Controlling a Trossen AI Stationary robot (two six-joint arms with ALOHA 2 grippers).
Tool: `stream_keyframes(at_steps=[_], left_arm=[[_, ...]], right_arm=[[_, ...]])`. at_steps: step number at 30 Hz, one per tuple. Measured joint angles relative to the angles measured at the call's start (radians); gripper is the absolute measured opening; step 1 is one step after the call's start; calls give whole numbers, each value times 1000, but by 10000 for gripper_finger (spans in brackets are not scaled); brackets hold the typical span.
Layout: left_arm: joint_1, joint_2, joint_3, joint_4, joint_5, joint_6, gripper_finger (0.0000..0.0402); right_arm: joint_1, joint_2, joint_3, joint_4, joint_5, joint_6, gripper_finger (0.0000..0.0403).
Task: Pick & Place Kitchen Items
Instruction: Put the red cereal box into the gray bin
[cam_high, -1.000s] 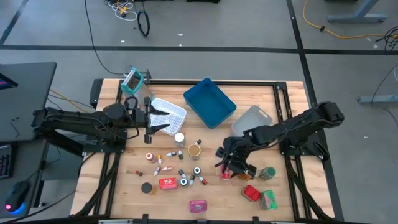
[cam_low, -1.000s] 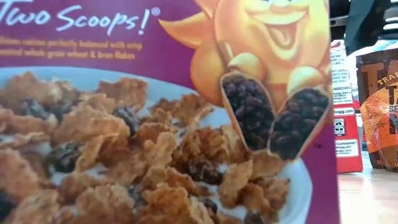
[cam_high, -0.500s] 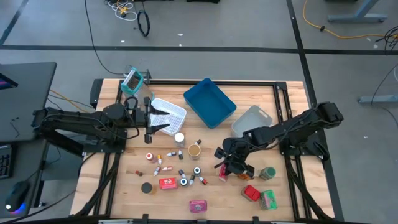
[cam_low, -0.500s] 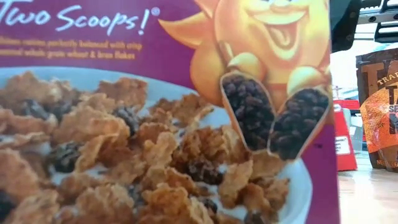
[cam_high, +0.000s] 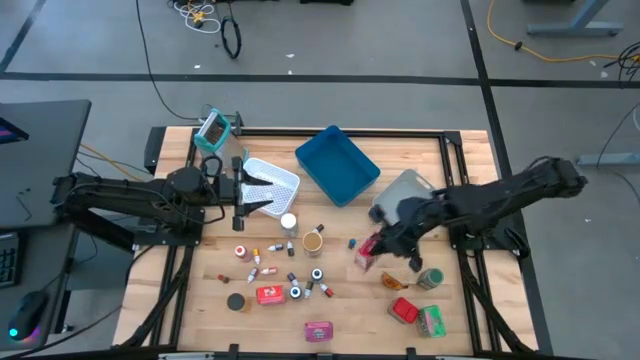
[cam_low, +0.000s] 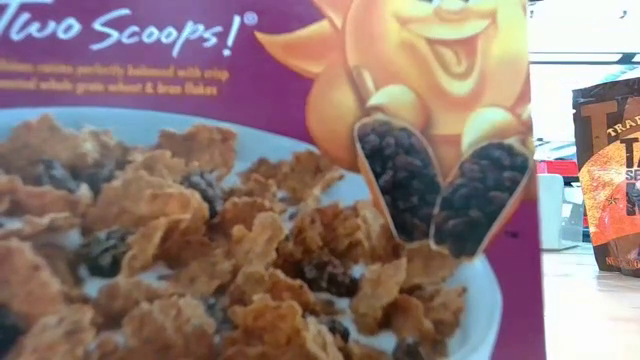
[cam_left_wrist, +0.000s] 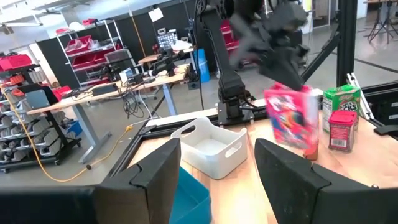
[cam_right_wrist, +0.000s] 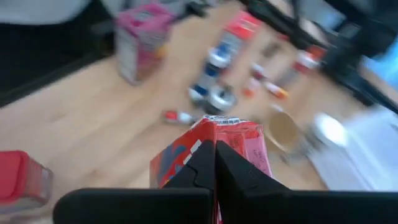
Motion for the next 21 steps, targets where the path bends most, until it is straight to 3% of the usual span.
stream_keyframes(at_steps=[8, 13, 17, 21], left_arm=[[0, 0, 0, 2, 0, 0, 215], [0, 0, 0, 5, 0, 0, 215], [0, 0, 0, 5, 0, 0, 215], [0, 0, 0, 6, -1, 0, 215]], right_arm=[[-24, -203, 1, -204, 512, 240, 4], [-71, -246, -41, -342, 823, 563, 4], [-115, -246, -99, -421, 934, 809, 4], [-158, -246, -190, -403, 949, 937, 4]])
